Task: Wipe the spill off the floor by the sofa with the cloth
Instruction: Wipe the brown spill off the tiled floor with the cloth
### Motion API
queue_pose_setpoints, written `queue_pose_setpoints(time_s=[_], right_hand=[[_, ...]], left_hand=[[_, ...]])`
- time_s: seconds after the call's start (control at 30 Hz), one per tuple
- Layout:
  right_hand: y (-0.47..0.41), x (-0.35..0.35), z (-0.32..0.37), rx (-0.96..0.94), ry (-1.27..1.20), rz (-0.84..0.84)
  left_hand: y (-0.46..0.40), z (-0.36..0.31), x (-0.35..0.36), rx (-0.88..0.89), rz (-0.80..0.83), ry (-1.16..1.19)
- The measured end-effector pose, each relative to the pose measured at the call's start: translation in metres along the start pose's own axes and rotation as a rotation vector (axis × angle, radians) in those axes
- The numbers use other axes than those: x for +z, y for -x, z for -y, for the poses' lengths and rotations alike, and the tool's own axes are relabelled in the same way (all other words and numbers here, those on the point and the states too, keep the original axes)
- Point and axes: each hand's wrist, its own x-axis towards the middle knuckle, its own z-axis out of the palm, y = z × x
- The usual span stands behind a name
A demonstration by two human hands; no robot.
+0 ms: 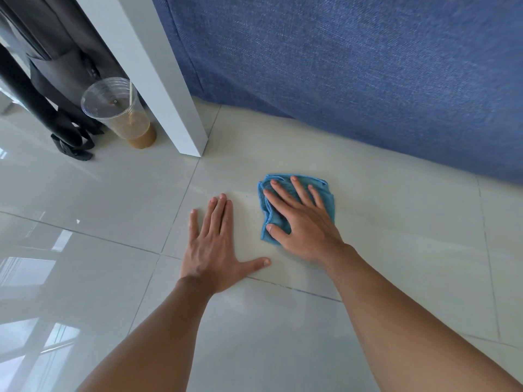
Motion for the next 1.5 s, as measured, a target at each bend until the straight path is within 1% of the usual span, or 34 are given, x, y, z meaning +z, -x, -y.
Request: queue_pose_setpoints(time_s=[0.2, 0.3, 0.5, 0.73, 0.97, 1.1, 1.2, 1.37, 1.5], right_hand=[[0.023, -0.003, -0.024, 0.286, 0.013, -0.088], [0.018, -0.004, -0.025, 0.326, 0.020, -0.095], [-0.010, -0.008, -0.022, 0.291, 0.063, -0.027], [-0.036, -0.009, -0.004, 0.199, 0.071, 0.043], [-0.031, -0.004, -0.003, 0.137, 0.050, 0.024], [-0.007, -0.001, 0.000, 0.092, 0.011, -0.006], [0.018, 0.005, -0.003, 0.165, -0.015, -0.054], [0.039, 0.001, -0.028, 0.374, 0.010, -0.130], [0.034, -0.008, -0.051, 0.513, 0.010, -0.095]], left_hand=[[0.001, -0.001, 0.000, -0.009, -0.004, 0.014], [0.001, -0.001, 0.000, -0.006, -0.011, 0.021], [0.001, 0.000, 0.002, -0.006, -0.011, 0.014], [0.000, 0.000, 0.001, -0.009, -0.001, -0.001], [0.001, -0.002, -0.001, -0.008, 0.000, -0.015], [0.002, -0.001, -0.001, -0.015, -0.009, -0.023], [0.003, -0.004, -0.002, -0.011, -0.011, -0.021], [0.004, -0.006, -0.002, -0.010, -0.010, -0.019], [0.003, -0.006, -0.002, -0.012, -0.006, -0.011]])
